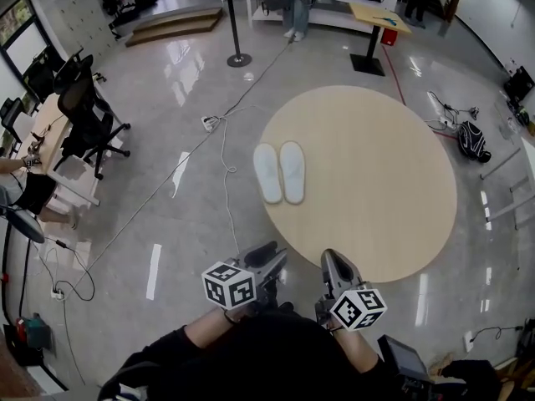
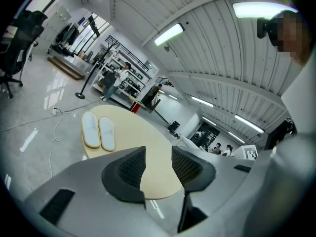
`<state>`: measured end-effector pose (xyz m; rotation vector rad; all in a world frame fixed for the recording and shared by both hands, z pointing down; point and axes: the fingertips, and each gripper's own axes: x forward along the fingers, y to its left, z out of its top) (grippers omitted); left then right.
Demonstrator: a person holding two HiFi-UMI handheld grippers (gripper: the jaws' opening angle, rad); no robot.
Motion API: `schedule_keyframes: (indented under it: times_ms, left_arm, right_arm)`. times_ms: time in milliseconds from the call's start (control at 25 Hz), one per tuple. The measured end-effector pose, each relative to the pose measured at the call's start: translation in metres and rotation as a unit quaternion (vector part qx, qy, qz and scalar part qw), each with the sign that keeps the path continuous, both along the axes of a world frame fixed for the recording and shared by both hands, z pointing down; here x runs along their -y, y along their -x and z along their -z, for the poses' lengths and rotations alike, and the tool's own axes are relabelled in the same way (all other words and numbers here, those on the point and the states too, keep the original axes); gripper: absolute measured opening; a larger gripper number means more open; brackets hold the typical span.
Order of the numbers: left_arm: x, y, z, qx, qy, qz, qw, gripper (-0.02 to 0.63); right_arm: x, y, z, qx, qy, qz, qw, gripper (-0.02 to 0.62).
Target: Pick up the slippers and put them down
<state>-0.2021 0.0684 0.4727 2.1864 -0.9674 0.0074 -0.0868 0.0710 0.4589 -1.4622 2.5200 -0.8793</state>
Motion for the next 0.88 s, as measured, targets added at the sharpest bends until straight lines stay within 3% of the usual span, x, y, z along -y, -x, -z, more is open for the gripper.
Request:
schedule_keyframes:
  times_ms: [480, 880]
  left_arm:
    - [0.117, 0.022, -0.023, -0.010, 0.025, 0.017, 0.9995, 0.173]
    - [0.232, 0.068, -0.053, -0.014, 0.042, 0.043, 0.9980, 0.173]
  right_arm:
    - [0.113, 0.007, -0.025, -0.003, 0.036, -0.012, 0.999, 0.017]
    - [0.220, 0.039, -0.035, -0.030, 0.052, -0.005, 0.998, 0.017]
